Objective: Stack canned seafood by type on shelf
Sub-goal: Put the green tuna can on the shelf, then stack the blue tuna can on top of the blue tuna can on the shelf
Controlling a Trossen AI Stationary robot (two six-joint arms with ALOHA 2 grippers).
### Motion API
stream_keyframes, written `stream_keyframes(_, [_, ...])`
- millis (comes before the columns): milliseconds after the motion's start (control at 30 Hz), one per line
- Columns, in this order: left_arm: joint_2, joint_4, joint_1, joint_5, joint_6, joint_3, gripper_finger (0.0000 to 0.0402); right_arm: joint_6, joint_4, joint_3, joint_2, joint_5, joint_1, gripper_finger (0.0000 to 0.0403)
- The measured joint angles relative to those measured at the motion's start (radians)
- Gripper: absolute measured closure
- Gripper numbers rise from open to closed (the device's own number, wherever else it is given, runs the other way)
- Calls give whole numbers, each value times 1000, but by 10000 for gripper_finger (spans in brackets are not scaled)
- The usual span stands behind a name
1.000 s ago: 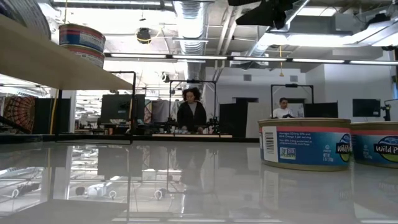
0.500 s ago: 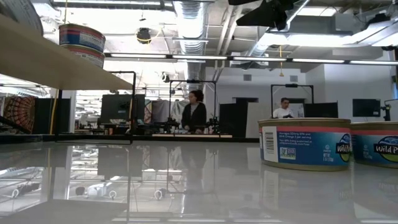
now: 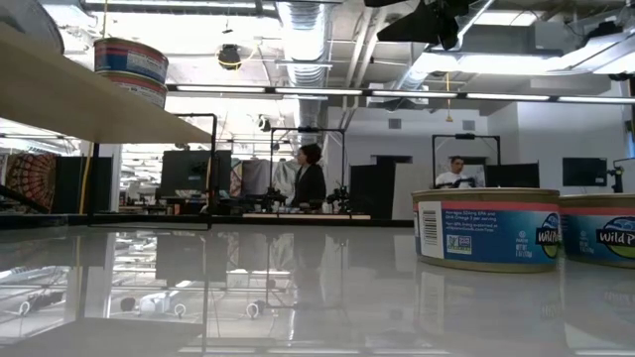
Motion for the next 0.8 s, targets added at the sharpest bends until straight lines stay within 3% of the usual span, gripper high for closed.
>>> stream_keyframes(200, [0, -3, 0, -14, 2, 0, 97, 17, 0, 0, 18, -5, 0, 65])
stream_keyframes(367, [0, -11, 0, 27, -25, 47, 93, 25, 5, 0, 40, -8, 0, 65])
stream_keyframes(533, [13, 102, 0, -61, 73, 106, 93, 66, -12, 1, 47, -11, 0, 65])
stream_keyframes(633, [27, 179, 7, -185, 140, 104, 93, 184, -100, 1, 49, -11, -17, 65])
stream_keyframes(700, [40, 225, 46, -263, 161, 99, 93, 358, -220, 1, 50, -5, -55, 66])
stream_keyframes(800, [42, 330, 151, -282, 201, 98, 94, 559, -450, 0, 49, 5, -129, 71])
